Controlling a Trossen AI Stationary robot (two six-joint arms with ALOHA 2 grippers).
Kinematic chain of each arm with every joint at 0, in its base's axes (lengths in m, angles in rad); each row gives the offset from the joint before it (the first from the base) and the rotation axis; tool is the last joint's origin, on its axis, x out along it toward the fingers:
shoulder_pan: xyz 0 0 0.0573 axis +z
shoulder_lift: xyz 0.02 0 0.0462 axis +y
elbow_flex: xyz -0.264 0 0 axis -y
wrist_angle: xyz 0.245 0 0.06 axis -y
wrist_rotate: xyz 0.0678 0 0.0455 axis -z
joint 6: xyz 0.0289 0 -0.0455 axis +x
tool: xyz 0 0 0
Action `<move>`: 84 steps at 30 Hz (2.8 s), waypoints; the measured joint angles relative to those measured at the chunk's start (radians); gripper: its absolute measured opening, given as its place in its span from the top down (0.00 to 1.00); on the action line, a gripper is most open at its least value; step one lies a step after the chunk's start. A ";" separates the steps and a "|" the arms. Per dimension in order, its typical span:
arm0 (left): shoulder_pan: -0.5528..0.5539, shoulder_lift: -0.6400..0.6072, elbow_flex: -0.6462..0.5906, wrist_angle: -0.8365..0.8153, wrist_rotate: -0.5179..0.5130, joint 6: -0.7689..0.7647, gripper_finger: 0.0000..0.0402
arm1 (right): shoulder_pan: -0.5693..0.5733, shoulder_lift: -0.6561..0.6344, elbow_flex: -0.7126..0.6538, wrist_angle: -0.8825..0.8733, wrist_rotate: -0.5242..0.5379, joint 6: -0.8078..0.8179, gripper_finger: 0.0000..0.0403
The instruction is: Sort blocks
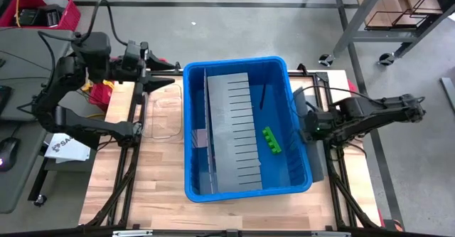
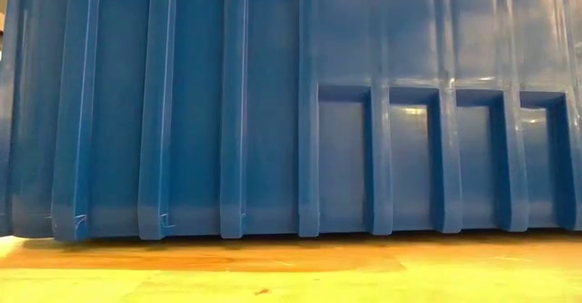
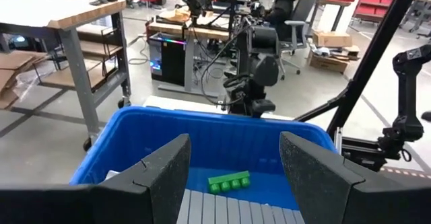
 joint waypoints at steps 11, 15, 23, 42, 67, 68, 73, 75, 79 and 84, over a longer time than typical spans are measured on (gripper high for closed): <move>0.000 0.065 0.000 -0.035 0.001 -0.055 0.44 | 0.000 -0.046 0.237 -0.084 0.305 -0.051 0.50; -0.007 0.087 0.000 -0.184 0.001 -0.112 0.44 | 0.000 -0.030 0.265 0.211 0.424 -0.161 0.50; -0.074 0.169 -0.095 -0.328 -0.046 -0.358 0.44 | -0.042 0.158 0.265 0.638 0.474 -0.444 0.50; -0.051 0.489 -0.270 -0.203 -0.220 -0.723 0.44 | -0.090 0.301 0.264 0.774 0.445 -0.501 0.50; -0.037 0.580 -0.130 -0.196 -0.276 -0.581 0.99 | -0.098 0.301 0.264 0.869 0.489 -0.545 0.50; -0.037 0.567 -0.104 -0.187 -0.286 -0.569 0.99 | -0.098 0.301 0.264 0.882 0.490 -0.555 0.50; -0.027 0.505 0.020 -0.171 -0.313 -0.515 0.99 | -0.103 0.301 0.264 0.970 0.493 -0.606 0.50; -0.021 0.474 0.066 -0.177 -0.311 -0.498 1.00 | -0.104 0.301 0.264 1.004 0.493 -0.628 0.50; -0.015 0.417 0.144 -0.172 -0.308 -0.452 1.00 | -0.104 0.301 0.264 1.072 0.493 -0.679 0.50; -0.012 0.360 0.247 -0.177 -0.301 -0.399 1.00 | -0.104 0.301 0.264 1.173 0.493 -0.759 0.50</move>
